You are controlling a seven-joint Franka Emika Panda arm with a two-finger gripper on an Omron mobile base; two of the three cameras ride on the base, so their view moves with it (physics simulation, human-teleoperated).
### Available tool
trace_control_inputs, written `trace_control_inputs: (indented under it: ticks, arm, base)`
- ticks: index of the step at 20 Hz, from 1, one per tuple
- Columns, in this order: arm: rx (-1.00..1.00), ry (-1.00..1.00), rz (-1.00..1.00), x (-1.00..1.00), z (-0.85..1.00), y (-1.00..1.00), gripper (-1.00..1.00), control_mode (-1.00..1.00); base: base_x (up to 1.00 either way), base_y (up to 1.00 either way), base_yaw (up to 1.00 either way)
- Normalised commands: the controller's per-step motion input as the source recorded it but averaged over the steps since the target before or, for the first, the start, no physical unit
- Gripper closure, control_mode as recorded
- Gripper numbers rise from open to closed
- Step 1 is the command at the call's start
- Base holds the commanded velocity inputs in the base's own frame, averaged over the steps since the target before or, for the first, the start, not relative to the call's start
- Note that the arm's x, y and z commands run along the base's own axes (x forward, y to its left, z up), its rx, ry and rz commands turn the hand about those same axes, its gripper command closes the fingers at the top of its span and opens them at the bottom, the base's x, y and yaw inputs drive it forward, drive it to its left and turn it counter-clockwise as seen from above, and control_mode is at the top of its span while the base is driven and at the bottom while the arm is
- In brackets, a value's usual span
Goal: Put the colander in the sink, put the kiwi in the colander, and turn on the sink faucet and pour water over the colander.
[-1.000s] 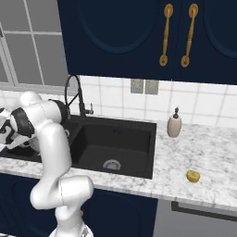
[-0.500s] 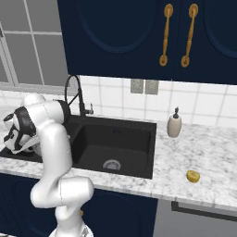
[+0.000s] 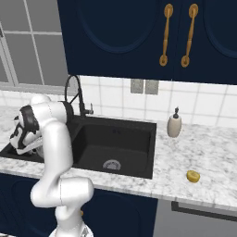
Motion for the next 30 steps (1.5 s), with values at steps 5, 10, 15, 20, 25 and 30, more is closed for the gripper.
trace_control_inputs:
  ticks: [5,10,15,20,25,30]
  arm:
    - [0.0,0.07,0.01,0.37,-0.39,0.06,1.0,-1.0]
    - [0.0,0.06,0.01,0.19,-0.35,0.05,-1.0,-1.0]
    - [0.0,0.01,0.01,-0.1,0.06,0.0,-1.0,-1.0]
    - [0.01,0.03,0.0,-0.3,0.34,0.06,-1.0,-1.0]
    - [0.09,0.07,0.0,-0.24,0.62,0.09,-1.0,-1.0]
    - [0.09,-0.01,0.0,-0.25,1.0,0.0,-1.0,-1.0]
  base:
    - [0.0,0.0,0.0]
    - [0.0,0.0,0.0]
    - [0.0,0.0,0.0]
    - [0.0,0.0,0.0]
    - [0.0,0.0,0.0]
    - [0.0,0.0,0.0]
